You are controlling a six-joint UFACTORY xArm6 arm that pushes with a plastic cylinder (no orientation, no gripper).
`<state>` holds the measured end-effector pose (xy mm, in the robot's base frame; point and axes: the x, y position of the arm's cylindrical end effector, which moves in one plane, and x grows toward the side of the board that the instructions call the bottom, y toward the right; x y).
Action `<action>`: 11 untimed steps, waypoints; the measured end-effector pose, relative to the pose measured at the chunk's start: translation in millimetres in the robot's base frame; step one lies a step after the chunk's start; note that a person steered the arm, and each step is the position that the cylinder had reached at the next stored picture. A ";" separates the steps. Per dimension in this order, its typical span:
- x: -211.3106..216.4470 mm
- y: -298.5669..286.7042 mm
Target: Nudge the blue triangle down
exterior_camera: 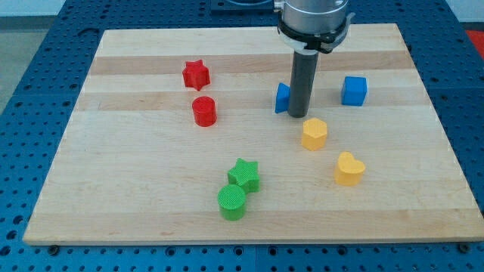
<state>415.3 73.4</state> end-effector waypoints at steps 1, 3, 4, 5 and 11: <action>-11.3 -0.7; -14.0 -26.3; -16.8 10.8; -42.7 25.0; 10.4 -21.5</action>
